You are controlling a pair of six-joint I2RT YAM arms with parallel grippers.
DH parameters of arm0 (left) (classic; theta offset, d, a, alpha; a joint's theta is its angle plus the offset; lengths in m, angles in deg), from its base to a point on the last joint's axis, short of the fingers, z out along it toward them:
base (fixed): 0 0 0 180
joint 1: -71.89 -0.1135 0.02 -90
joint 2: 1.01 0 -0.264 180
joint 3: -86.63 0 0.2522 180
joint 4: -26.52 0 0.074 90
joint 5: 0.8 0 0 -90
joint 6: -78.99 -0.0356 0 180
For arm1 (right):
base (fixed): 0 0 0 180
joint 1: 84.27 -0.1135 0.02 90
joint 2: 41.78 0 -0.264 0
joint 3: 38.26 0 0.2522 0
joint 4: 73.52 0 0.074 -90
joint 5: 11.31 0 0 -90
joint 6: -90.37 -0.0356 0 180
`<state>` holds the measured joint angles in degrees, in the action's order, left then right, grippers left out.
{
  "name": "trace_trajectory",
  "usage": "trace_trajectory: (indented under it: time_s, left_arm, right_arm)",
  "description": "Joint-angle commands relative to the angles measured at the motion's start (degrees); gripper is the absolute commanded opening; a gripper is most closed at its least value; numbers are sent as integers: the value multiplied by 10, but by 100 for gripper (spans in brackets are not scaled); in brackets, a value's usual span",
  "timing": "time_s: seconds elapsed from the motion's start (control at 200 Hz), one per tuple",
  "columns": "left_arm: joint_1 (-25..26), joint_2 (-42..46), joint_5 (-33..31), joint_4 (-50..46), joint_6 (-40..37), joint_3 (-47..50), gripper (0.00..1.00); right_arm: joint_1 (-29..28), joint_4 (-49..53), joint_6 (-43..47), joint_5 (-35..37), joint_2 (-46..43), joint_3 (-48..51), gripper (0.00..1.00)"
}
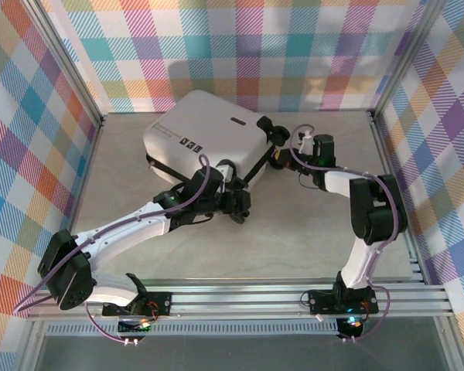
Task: Pack the luggage
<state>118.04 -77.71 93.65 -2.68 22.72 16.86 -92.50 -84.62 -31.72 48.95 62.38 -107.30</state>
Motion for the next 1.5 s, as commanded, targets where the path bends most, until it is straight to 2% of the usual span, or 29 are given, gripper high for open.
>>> trace_trajectory:
  time_s: [0.0, 0.065, 0.19, 0.31, 0.545, 0.69, 0.755, 0.9, 0.995, 1.085, 1.195, 1.275, 1.35, 1.5]
  left_arm:
    - [-14, 43, -36, -62, 1, 20, 73]
    - [-25, 65, -44, -80, -5, 23, 73]
    - [-50, 103, -55, -114, -25, 9, 73]
    - [-58, 119, -52, -139, -60, -42, 74]
    - [-47, 96, 18, -89, -77, -114, 74]
    - [-24, 48, 10, -78, -84, -132, 74]
    - [-14, 32, -15, -96, -92, -142, 75]
    - [17, 26, -163, -192, -106, -171, 79]
    - [38, 51, -249, -237, -79, -169, 81]
    - [56, 86, -297, -251, -38, -139, 83]
    - [60, 108, -300, -239, -3, -94, 84]
    - [61, 103, -278, -225, 7, -78, 85]
    - [65, 92, -258, -216, 13, -74, 85]
    - [82, 63, -263, -224, 25, -82, 85]
  right_arm:
    - [18, -41, 1, 28, -63, 86, 0]
    - [4, -68, -6, 28, -97, 141, 0]
    - [-50, -81, -8, 68, -174, 234, 0]
    - [-94, -72, -14, 110, -239, 287, 0]
    - [-107, 5, 9, 158, -345, 310, 0]
    - [-104, 49, 37, 182, -367, 300, 0]
    - [-105, 50, 39, 178, -365, 297, 0]
    - [-105, 44, 38, 169, -348, 294, 0]
    - [-104, 40, 37, 167, -339, 294, 0]
    - [-105, 36, 36, 165, -331, 295, 0]
    - [-105, 30, 36, 161, -323, 294, 0]
    - [-105, 29, 37, 160, -318, 292, 0]
    - [-105, 31, 38, 158, -314, 288, 0]
    - [-105, 30, 38, 156, -316, 287, 0]
